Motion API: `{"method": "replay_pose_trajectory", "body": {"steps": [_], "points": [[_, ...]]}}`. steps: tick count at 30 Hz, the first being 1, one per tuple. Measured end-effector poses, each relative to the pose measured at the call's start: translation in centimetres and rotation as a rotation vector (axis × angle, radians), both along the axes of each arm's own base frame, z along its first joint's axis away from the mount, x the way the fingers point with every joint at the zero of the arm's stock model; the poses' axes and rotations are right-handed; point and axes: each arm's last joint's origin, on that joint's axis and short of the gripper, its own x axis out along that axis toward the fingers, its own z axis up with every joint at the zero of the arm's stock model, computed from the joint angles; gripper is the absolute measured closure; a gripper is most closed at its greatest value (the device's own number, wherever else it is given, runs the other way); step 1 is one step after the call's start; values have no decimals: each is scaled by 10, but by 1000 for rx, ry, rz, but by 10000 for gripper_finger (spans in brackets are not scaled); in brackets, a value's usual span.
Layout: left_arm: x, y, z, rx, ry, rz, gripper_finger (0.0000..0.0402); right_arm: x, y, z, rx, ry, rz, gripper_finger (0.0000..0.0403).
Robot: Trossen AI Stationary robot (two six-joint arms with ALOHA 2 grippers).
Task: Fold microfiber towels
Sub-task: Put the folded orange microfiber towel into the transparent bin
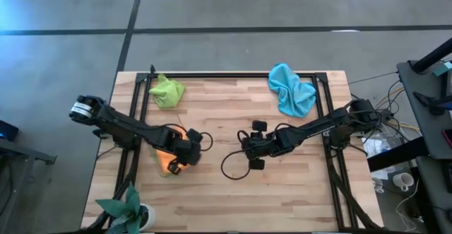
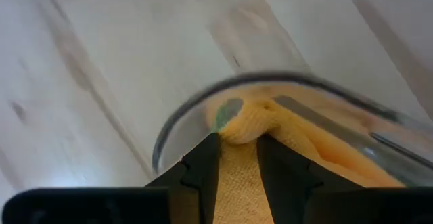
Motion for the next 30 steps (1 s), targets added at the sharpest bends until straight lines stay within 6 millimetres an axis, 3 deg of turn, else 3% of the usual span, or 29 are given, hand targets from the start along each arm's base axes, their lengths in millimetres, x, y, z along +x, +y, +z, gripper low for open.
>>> {"method": "replay_pose_trajectory", "body": {"steps": [4, 10, 17, 19, 22, 26, 30], "points": [[10, 1, -1, -19, -72, 48, 314, 0, 0, 0, 1, -1, -1, 280], [4, 3, -7, 4, 12, 54, 314, -1, 1, -1, 33, 8, 0, 280], [-11, 12, 39, 8, -88, 213, 314, -1, 1, -1, 33, 7, 0, 280], [-17, 17, 47, -44, -145, 312, 314, -1, 1, -1, 33, 7, -1, 280], [-29, 31, 48, -77, -194, 603, 314, 0, 1, -1, 33, 4, 0, 280], [-44, 49, 37, -175, -230, 961, 314, 0, 1, -1, 26, 7, 12, 280], [-48, 56, 19, -230, -244, 1095, 314, 0, 1, -1, 24, 7, 14, 280]]}}
